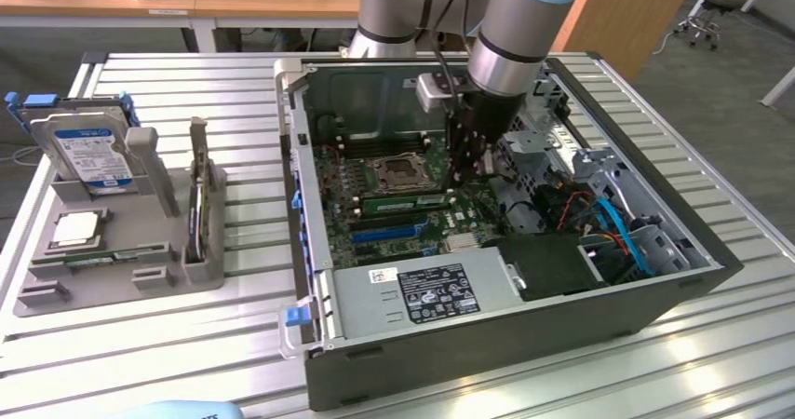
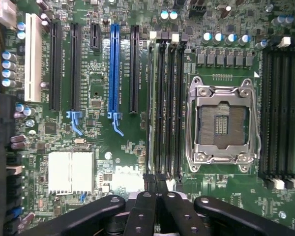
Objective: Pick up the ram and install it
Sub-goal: 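Press down the ram until it locks into place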
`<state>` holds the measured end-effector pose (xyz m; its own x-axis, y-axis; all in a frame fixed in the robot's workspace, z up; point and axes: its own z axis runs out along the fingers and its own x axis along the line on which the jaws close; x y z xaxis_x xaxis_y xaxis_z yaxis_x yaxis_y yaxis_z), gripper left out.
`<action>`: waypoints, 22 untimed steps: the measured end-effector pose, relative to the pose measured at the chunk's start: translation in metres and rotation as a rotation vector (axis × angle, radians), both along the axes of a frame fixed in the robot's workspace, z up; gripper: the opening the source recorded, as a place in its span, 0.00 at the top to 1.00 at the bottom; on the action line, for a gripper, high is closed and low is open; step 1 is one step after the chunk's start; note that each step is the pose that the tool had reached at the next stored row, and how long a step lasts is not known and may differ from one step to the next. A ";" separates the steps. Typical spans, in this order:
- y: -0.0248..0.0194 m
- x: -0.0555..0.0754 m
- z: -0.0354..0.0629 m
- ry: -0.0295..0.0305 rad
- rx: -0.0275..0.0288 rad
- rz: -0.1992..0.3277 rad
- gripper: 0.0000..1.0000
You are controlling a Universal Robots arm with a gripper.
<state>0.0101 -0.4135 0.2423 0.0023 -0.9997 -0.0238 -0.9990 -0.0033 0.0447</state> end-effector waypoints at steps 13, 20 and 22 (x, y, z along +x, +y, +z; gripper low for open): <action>-0.0001 -0.004 0.0083 0.0001 -0.0002 0.000 0.90; 0.0000 -0.027 0.0079 0.0000 -0.0001 0.000 0.90; 0.0001 -0.034 0.0076 -0.0001 0.0002 0.000 0.90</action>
